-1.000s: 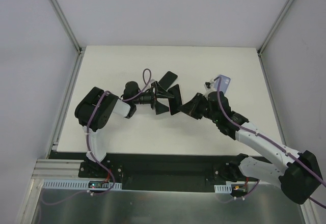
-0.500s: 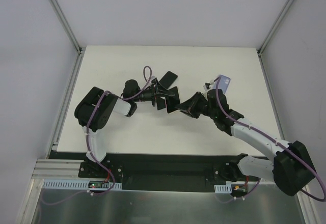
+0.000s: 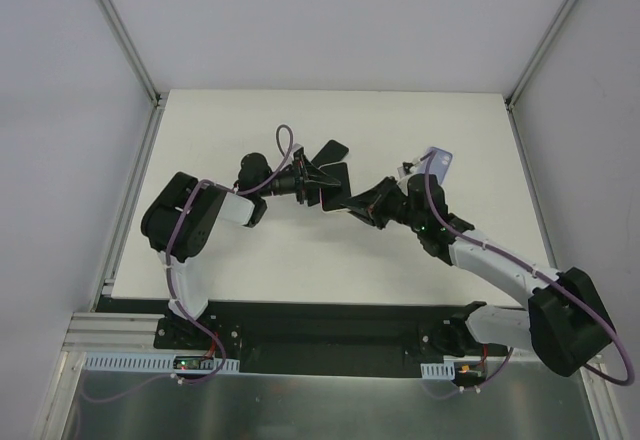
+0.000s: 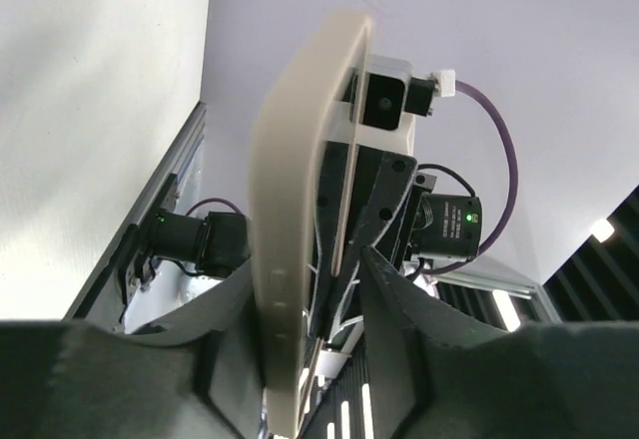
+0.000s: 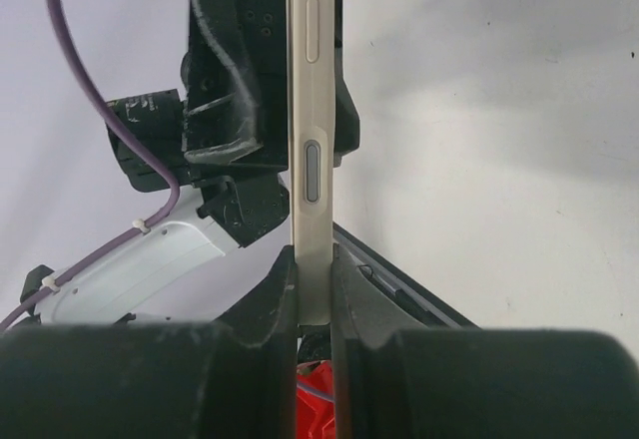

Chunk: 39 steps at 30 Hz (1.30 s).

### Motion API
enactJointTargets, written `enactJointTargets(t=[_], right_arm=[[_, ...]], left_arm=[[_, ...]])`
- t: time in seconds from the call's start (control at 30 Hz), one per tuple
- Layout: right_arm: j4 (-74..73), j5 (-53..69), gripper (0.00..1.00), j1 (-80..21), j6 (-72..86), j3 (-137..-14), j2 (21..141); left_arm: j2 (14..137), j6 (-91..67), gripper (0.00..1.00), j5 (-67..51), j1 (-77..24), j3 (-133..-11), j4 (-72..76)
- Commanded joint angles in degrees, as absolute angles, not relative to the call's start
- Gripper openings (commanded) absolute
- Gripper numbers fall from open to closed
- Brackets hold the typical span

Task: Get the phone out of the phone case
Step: Remove the phone case from the phone.

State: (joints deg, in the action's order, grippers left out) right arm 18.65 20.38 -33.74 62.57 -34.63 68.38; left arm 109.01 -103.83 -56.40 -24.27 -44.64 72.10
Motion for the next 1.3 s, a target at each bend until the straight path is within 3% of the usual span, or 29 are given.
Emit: enactJointTargets(t=[0.0, 0.07, 0.17, 0.33, 0.43, 0.53, 0.57, 0.63, 0.67, 0.73, 0.9, 1.27], right_arm=[[23.8, 24.4, 0.01, -34.0, 65.9, -32.8, 70.8], [25.8, 24.9, 0.01, -33.9, 66.7, -32.1, 71.5], [27.1, 25.6, 0.01, -33.9, 67.3, -31.7, 72.1], [26.9, 26.2, 0.01, -34.0, 66.7, -31.9, 71.7], [24.7, 26.3, 0.02, -34.2, 63.5, -32.8, 71.3], [11.8, 21.5, 0.01, -35.8, 56.7, -37.6, 68.0], [0.6, 18.9, 0.03, -36.4, 50.6, -39.7, 65.9], [-9.5, 10.5, 0.21, -38.4, 46.1, -46.0, 64.3], [-15.2, 8.3, 0.43, -38.8, 44.3, -47.7, 63.0], [-19.5, 3.1, 0.53, -39.3, 41.1, -49.9, 62.1], [-27.2, -2.7, 0.53, -39.9, 37.0, -56.0, 63.0], [-26.4, -3.7, 0.48, -40.5, 37.1, -59.9, 66.0]], left_arm=[[103.6, -106.1, 0.41, -55.1, -24.5, -46.9, 96.4], [103.1, -106.2, 0.48, -54.8, -24.1, -46.8, 96.4], [102.8, -106.3, 0.47, -54.4, -23.6, -46.8, 96.4], [103.2, -106.7, 0.27, -54.0, -23.3, -47.4, 96.4], [104.0, -107.2, 0.00, -54.2, -23.3, -47.9, 96.4], [104.1, -107.3, 0.00, -54.0, -23.2, -47.6, 96.4], [104.1, -107.2, 0.00, -54.1, -23.2, -47.5, 96.4], [104.0, -106.8, 0.00, -54.1, -23.2, -47.3, 96.4], [104.0, -106.7, 0.00, -54.1, -23.2, -47.2, 96.4], [104.0, -106.2, 0.00, -54.3, -23.2, -47.1, 96.4], [103.7, -104.6, 0.00, -55.3, -23.2, -47.1, 95.8], [97.1, -94.0, 0.00, -58.3, -23.2, -46.2, 82.6]])
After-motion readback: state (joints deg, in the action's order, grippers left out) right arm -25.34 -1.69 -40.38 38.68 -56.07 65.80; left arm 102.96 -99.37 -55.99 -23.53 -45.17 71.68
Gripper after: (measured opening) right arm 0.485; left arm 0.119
